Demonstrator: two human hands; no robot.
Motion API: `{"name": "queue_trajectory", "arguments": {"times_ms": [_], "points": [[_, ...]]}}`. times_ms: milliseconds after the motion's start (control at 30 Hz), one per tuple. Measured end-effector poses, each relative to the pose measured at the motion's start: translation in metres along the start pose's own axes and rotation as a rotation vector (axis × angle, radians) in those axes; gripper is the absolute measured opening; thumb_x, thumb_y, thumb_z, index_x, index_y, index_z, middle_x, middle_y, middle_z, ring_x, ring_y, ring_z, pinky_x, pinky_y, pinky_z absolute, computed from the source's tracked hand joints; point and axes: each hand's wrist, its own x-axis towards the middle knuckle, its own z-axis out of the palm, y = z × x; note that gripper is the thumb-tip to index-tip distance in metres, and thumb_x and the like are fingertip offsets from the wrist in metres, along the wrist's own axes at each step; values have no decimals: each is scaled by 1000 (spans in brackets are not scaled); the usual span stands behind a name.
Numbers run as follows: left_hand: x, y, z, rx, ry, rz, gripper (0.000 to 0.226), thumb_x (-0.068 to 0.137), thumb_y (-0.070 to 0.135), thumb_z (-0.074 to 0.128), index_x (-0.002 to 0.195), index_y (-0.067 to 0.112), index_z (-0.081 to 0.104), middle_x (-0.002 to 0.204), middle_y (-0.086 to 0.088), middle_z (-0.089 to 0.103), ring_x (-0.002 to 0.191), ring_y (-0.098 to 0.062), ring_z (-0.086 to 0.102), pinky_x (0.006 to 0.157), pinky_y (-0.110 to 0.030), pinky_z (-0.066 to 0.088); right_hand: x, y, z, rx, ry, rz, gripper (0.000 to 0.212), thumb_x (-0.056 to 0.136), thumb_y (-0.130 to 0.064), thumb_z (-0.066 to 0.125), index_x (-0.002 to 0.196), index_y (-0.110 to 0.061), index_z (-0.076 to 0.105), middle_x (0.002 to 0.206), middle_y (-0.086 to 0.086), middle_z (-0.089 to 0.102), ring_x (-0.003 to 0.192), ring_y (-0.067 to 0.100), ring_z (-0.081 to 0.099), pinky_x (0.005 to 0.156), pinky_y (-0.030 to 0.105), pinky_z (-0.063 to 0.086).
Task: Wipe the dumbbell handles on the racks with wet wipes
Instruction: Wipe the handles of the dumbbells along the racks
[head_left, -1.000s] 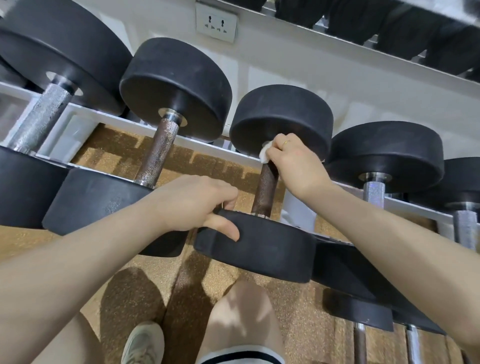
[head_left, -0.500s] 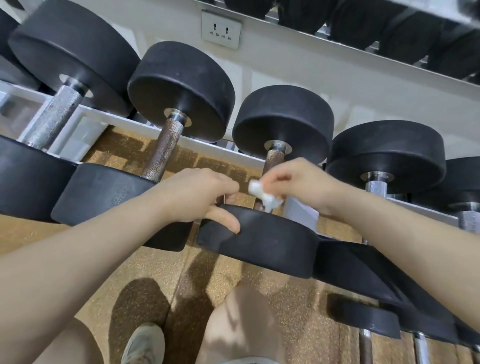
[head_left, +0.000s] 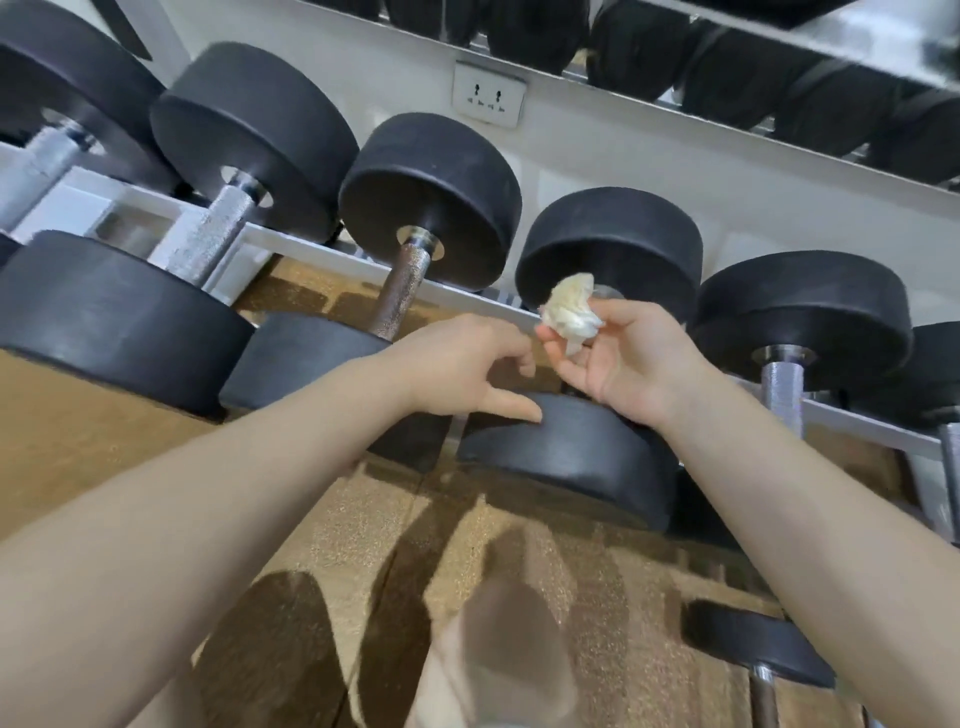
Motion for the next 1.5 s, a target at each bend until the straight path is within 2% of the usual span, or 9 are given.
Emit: {"name": "queue_trajectory", "arguments": {"times_ms": [267,433,533,700,900,1100,1267,1400,1500], "points": [[-87,-84,-75,-41,197,-20,36,81,35,63,114,22,59,107,10,61,93,-5,53,82,-19,42,25,30,67,-252,139,-166,18,94,-11,49,105,-1,60,87,6,57,47,3,48,40,10,40],[-93,-135,-93,17,-167,-13,40,79,40,67,115,24,60,111,5,61,98,-10,53,85,-23,39,40,57,108,-278,260,-227,8,90,-6,56,98,-7,53,89,7,56,54,4,62,56,13,52],[-90,-150,-92,7,-241,71,49,77,42,68,121,26,55,110,2,60,96,-13,52,87,-31,43,44,62,133,-317,247,-282,23,85,12,52,87,-11,53,87,6,55,61,11,65,60,18,56],[-82,-157,-96,-53,-294,160,41,79,30,69,118,24,55,99,4,55,82,-7,45,69,-5,33,61,67,150,-622,341,-276,24,86,6,47,94,-13,61,90,11,62,73,18,60,68,26,51],[-76,-168,-99,-221,-327,108,35,78,19,72,112,24,63,91,20,56,87,-6,55,83,-17,43,98,61,142,-1060,403,-442,19,84,2,55,88,-16,60,84,0,55,73,11,51,62,16,43],[-71,-169,-95,-229,-317,116,33,77,19,72,109,23,65,88,19,54,85,-10,53,76,-18,42,119,59,126,-1782,321,-588,17,87,-10,53,99,-14,64,102,4,48,94,25,54,83,34,45],[-71,-168,-97,-264,-354,99,33,76,22,73,108,24,65,88,17,53,86,-19,57,79,-32,48,110,54,124,-2211,235,-664,32,87,-29,56,115,-13,59,119,7,44,101,27,47,79,36,40],[-72,-166,-99,-288,-359,84,31,76,19,74,104,27,66,87,14,55,85,-20,57,79,-42,50,117,52,130,-2029,229,-604,22,87,-11,53,106,-9,65,111,11,54,101,30,53,81,36,42],[-75,-166,-98,-295,-340,87,33,76,19,73,107,27,66,86,18,55,85,-11,56,83,-34,48,119,54,127,-1998,224,-564,14,85,-7,53,94,-10,63,103,10,60,97,28,57,79,33,45]]}}
